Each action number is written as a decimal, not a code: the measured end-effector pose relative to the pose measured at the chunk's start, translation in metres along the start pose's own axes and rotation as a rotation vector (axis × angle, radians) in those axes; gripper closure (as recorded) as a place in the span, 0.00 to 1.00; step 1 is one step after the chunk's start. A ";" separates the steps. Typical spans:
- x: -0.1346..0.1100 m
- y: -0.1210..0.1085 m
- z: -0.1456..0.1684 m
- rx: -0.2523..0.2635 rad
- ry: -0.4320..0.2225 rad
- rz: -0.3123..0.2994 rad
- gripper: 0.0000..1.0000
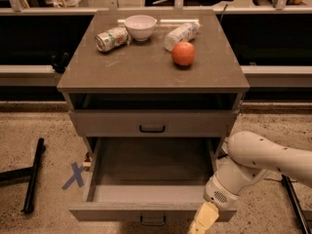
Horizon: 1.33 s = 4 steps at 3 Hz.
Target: Close middle drawer
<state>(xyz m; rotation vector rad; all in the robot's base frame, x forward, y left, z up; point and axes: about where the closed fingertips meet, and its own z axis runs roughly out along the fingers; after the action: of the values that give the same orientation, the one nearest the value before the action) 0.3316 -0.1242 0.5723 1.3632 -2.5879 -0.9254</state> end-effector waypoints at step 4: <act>0.033 -0.039 0.080 -0.052 0.130 0.196 0.00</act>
Offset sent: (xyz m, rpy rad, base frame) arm -0.0108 -0.0054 -0.0803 -0.0822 0.1525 -0.0998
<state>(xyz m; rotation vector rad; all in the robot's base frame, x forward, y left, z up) 0.3141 -0.1282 0.4793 1.0942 -2.5249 -0.8383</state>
